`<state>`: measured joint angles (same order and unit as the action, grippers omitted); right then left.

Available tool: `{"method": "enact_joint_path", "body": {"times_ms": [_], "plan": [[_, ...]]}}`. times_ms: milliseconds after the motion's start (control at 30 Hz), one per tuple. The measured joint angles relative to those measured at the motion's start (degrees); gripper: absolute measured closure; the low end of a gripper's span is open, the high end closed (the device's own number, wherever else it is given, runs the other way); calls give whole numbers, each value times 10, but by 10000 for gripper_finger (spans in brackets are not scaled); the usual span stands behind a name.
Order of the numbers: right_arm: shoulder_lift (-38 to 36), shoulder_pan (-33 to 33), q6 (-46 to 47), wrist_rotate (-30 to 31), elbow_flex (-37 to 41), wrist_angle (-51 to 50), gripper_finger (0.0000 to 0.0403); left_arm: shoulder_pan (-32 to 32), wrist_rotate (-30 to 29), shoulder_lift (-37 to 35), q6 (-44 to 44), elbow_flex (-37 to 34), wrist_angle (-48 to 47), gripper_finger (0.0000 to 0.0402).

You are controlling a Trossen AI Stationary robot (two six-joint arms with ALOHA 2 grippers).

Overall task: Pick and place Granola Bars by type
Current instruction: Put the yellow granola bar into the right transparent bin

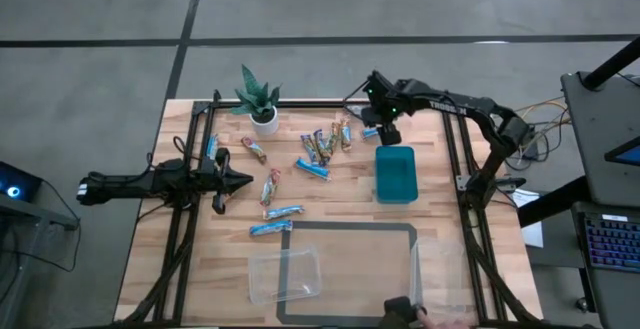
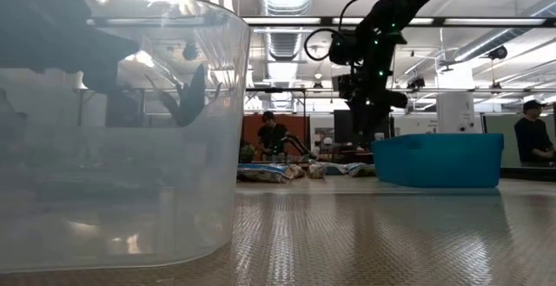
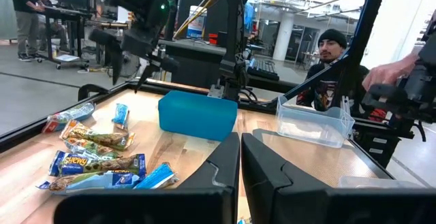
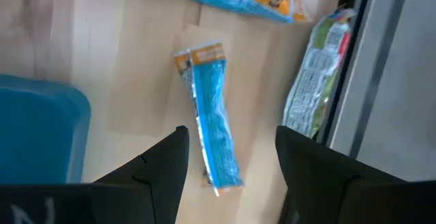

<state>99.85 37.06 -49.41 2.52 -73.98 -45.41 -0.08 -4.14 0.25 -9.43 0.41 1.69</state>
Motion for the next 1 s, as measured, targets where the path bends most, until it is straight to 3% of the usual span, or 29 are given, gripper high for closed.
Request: {"method": "enact_joint_path", "body": {"times_ms": [600,1000], "plan": [[0,1,-38,4,86,88,193,0,0,0,0,0,0,402],[22,10,-44,9,95,104,193,0,0,0,0,0,0,402]]}}
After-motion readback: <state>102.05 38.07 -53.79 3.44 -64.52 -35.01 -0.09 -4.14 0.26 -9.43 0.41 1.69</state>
